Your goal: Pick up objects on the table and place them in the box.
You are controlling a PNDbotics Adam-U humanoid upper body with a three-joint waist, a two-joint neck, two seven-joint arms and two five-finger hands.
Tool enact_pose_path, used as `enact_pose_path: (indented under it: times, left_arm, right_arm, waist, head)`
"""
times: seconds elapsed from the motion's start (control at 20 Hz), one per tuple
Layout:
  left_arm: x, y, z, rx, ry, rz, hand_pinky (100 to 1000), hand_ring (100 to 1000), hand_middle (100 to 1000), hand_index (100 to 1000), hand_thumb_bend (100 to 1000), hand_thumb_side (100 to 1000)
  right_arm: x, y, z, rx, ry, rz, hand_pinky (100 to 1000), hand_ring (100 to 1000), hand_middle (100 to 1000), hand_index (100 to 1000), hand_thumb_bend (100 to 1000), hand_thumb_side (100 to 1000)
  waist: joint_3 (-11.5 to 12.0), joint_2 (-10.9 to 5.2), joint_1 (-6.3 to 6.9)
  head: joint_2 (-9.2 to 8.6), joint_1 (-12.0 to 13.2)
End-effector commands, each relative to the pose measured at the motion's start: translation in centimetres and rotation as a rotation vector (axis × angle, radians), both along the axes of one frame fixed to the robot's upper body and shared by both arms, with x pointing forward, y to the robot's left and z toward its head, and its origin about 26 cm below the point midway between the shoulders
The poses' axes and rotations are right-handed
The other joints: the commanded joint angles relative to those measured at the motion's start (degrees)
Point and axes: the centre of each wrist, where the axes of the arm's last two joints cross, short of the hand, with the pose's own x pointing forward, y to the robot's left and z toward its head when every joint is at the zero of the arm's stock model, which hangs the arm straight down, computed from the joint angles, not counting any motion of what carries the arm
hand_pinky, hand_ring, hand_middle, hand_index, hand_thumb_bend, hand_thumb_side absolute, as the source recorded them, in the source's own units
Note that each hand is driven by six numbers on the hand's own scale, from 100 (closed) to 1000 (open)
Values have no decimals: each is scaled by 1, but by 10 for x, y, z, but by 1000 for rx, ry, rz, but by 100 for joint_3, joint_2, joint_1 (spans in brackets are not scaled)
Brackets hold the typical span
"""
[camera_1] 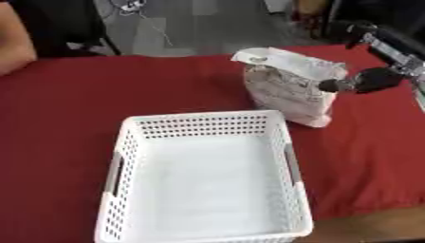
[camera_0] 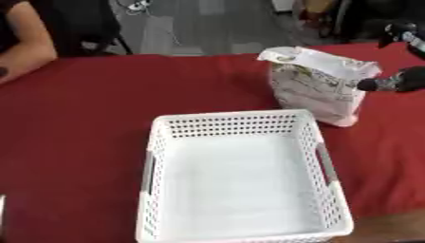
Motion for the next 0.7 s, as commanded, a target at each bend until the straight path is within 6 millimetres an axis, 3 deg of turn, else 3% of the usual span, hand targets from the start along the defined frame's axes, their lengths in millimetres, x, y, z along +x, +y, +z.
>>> enact_pose_path:
  times: [0.05,0.7]
  left_arm:
    - [-2,1,7,25,-19,-8,734,849,938,1000,913,1000]
    - [-3,1,6,29,-12,-15,733,840,930,1000,909,1000]
  right_arm:
    - [3,0,21,-28,-52,3,778,864,887,999,791,635]
    - [16,8,27,-120,-49,17,812,867,884,990,790,621]
  waist:
    - [-13,-64,-24]
    - [-34,-57,-32]
  head:
    - [16,-91]
    - [77,-49]
